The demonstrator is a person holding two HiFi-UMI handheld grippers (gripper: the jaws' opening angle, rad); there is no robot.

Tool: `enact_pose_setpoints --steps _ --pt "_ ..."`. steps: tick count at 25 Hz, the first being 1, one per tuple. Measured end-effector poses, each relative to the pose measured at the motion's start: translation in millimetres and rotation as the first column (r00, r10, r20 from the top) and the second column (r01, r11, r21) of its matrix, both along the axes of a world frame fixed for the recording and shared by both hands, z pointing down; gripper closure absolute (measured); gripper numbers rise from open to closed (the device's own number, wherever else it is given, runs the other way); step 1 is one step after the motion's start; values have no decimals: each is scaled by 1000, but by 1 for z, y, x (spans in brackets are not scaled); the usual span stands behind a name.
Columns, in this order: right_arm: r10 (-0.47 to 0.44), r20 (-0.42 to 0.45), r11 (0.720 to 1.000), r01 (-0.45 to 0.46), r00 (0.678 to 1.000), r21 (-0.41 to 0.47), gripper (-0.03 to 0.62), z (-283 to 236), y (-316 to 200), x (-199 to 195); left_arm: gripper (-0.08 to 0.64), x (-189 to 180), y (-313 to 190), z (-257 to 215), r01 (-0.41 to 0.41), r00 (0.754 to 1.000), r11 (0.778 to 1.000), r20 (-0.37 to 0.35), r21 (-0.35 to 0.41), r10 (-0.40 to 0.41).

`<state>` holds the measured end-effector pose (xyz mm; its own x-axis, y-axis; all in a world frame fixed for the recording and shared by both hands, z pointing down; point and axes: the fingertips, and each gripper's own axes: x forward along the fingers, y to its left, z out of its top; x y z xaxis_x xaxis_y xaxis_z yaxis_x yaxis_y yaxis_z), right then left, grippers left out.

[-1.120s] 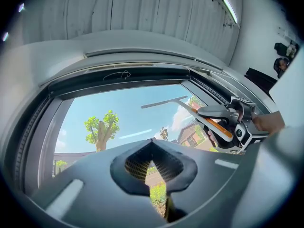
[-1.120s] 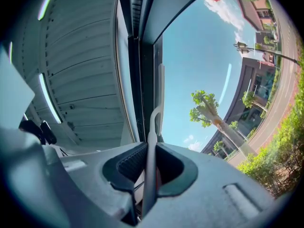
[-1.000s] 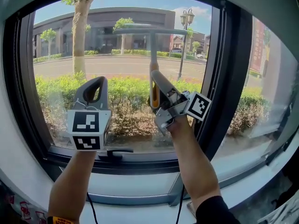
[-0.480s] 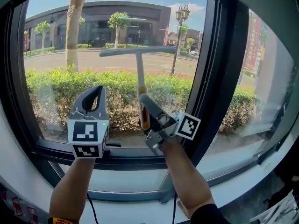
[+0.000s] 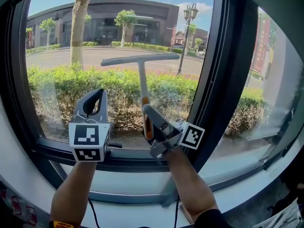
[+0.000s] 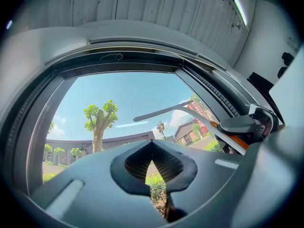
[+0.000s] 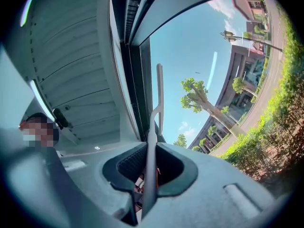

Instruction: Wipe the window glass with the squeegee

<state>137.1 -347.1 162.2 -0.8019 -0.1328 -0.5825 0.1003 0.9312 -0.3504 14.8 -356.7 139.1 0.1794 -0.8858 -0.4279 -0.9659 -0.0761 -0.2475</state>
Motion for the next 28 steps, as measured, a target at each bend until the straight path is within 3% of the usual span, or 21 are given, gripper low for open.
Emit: enact_pose_setpoints --steps 8,28 --pt "-12 12 998 12 1000 57 545 -32 5 7 545 9 7 -22 10 1000 999 25 42 -11" --pt "74 140 969 -105 987 225 546 -194 -15 41 545 24 25 -62 10 994 991 102 130 -24"
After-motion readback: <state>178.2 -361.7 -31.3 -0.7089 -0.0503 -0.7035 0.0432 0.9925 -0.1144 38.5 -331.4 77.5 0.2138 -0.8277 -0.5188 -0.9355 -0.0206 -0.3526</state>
